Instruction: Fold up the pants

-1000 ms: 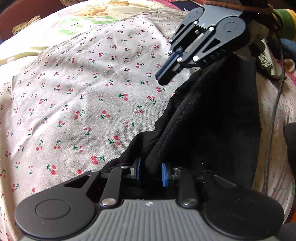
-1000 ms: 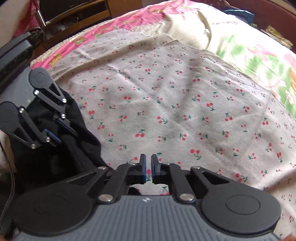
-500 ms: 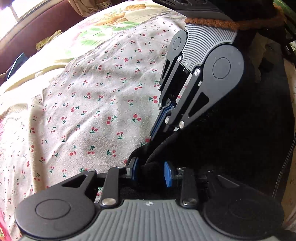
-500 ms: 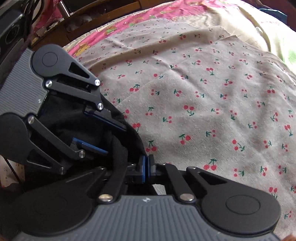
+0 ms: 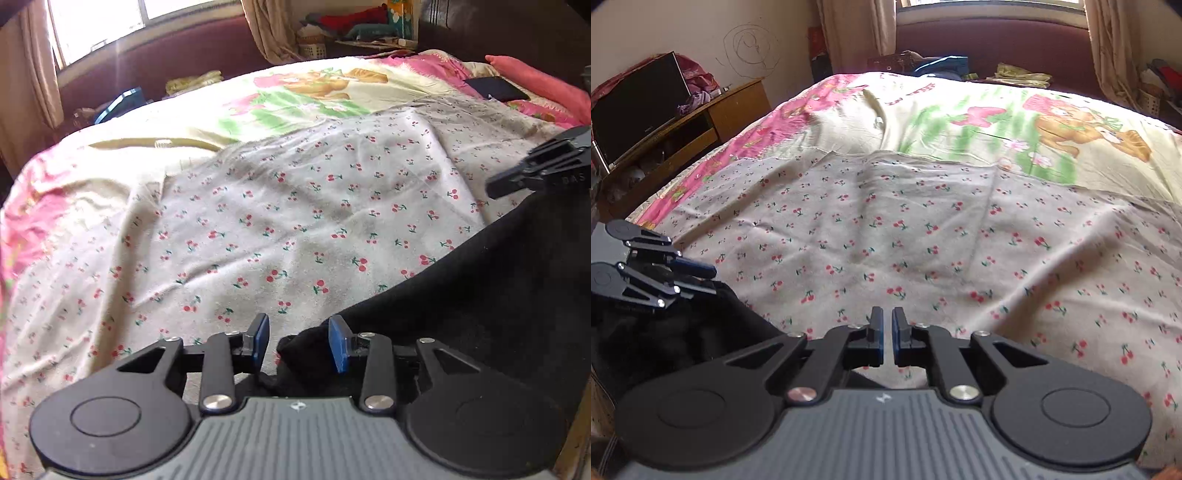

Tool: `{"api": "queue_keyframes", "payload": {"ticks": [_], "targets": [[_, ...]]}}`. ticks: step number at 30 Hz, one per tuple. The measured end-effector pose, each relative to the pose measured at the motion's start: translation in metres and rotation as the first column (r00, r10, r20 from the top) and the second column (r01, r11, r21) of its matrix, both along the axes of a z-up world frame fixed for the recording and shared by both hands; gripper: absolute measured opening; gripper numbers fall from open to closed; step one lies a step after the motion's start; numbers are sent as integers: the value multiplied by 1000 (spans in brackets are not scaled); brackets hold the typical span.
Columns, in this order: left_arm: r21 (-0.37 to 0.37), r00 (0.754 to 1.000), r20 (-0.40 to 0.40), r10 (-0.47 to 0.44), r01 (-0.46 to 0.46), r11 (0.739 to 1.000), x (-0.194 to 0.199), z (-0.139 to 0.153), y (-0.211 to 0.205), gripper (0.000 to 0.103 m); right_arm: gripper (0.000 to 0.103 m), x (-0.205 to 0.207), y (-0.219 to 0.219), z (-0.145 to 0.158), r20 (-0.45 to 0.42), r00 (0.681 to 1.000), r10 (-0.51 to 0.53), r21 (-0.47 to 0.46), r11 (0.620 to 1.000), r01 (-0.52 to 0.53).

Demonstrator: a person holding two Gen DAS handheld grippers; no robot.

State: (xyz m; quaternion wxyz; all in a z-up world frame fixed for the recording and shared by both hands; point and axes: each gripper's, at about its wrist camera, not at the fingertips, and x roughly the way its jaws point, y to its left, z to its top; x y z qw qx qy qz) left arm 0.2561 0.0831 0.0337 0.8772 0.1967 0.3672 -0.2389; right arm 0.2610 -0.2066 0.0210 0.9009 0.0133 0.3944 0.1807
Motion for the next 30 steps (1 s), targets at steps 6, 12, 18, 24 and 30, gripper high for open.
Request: {"api": "queue_keyframes", "payload": {"ticks": [6, 12, 18, 24, 30], "targets": [[170, 979, 199, 35, -70, 983, -41, 0, -12, 72, 16, -88, -73, -44, -70, 941, -330, -150, 936, 318], [118, 984, 169, -63, 43, 992, -131, -6, -45, 73, 25, -177, -125, -14, -6, 831, -557, 39, 830, 556], [37, 981, 132, -144, 141, 989, -178, -28, -87, 73, 34, -219, -142, -18, -43, 761, -648, 119, 753, 648], [125, 968, 50, -246, 239, 963, -185, -63, -114, 84, 41, -214, -176, -48, -181, 655, -733, 389, 559, 733], [-24, 982, 55, -178, 180, 983, -180, -39, -98, 83, 50, -220, -199, -59, -158, 600, -784, 531, 445, 721]]}}
